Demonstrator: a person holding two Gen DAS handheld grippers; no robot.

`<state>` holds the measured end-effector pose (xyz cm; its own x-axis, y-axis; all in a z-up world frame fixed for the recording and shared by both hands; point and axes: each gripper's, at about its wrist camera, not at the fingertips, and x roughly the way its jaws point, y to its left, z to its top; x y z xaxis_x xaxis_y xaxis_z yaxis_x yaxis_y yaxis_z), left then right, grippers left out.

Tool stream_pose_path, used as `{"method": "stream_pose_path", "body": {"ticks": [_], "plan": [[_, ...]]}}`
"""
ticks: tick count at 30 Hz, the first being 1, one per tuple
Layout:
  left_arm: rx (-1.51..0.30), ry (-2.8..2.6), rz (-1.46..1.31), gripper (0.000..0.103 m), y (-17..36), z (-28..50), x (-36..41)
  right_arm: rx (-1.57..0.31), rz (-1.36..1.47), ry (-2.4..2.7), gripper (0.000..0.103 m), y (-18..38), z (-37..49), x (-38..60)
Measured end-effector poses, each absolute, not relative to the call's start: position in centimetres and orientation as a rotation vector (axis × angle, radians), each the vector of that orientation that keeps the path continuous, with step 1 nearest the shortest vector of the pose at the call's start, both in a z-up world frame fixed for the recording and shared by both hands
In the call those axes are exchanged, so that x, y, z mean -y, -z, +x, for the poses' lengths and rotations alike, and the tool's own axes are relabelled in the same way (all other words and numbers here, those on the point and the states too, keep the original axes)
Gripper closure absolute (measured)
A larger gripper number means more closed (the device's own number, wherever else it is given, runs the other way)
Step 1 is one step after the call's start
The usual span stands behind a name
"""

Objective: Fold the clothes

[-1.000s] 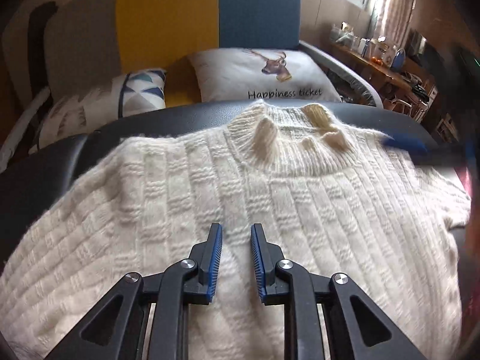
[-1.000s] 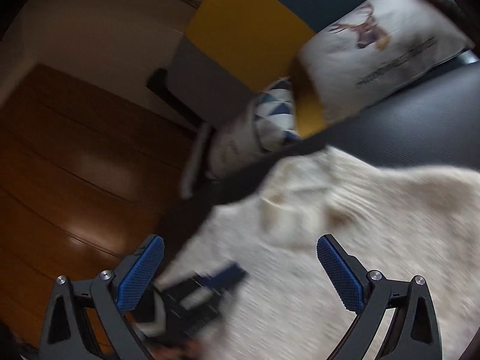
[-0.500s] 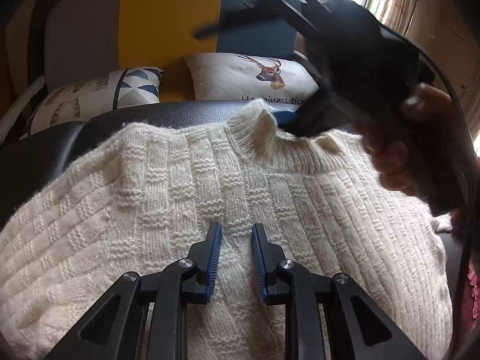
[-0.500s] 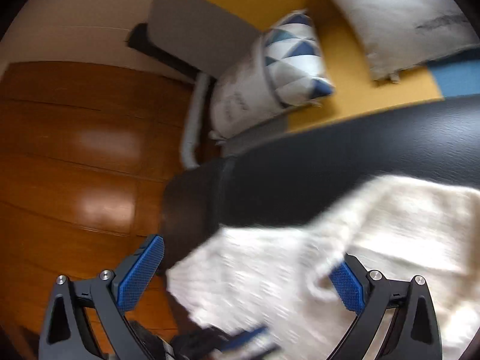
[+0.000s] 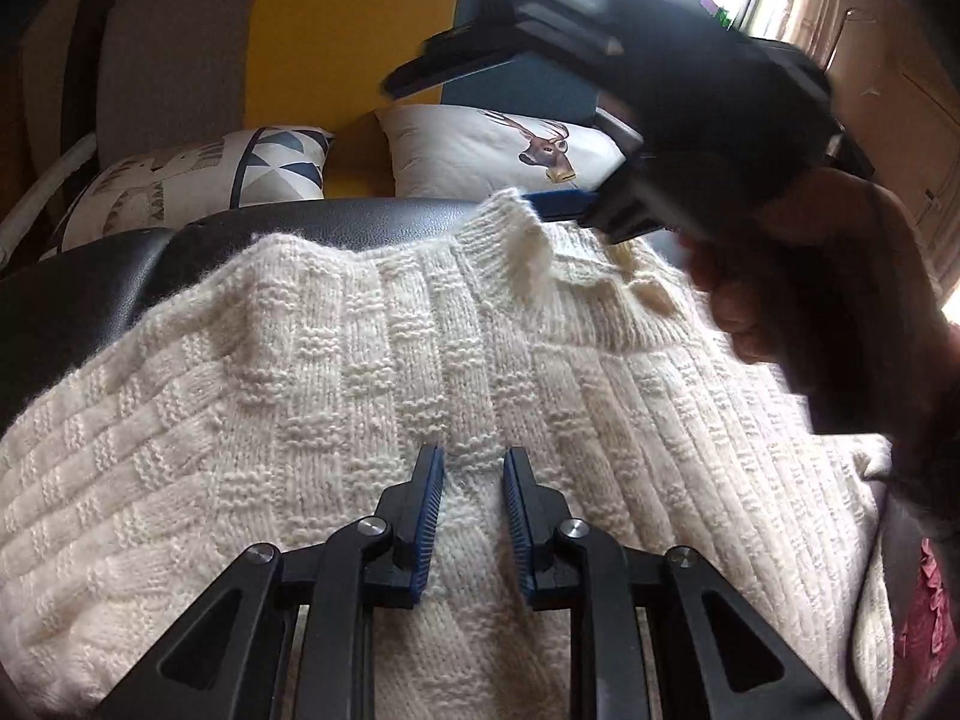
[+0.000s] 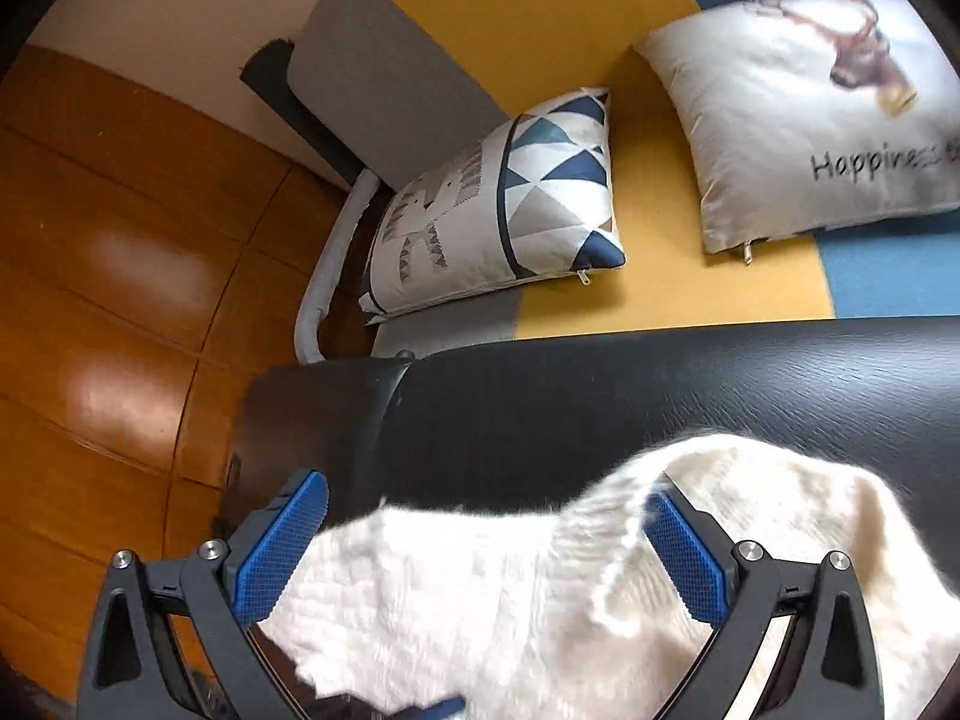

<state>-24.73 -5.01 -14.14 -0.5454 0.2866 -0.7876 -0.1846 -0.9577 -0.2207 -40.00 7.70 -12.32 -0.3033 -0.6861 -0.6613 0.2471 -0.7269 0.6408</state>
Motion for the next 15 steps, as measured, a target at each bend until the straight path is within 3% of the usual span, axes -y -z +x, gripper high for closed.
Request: {"method": "stream_pose_path", "body": {"ticks": [7,15], "plan": [[0.235,-2.716,-1.323,0.083,11.1,-23.1,10.2,0.089,1.329,2.232,0.000,9.4,-33.4,-5.2],[0.320,-2.856,-1.489,0.083,11.0,-23.8,20.8,-0.247,1.270,2.090,0.000,12.1,-28.1,3.0]]}}
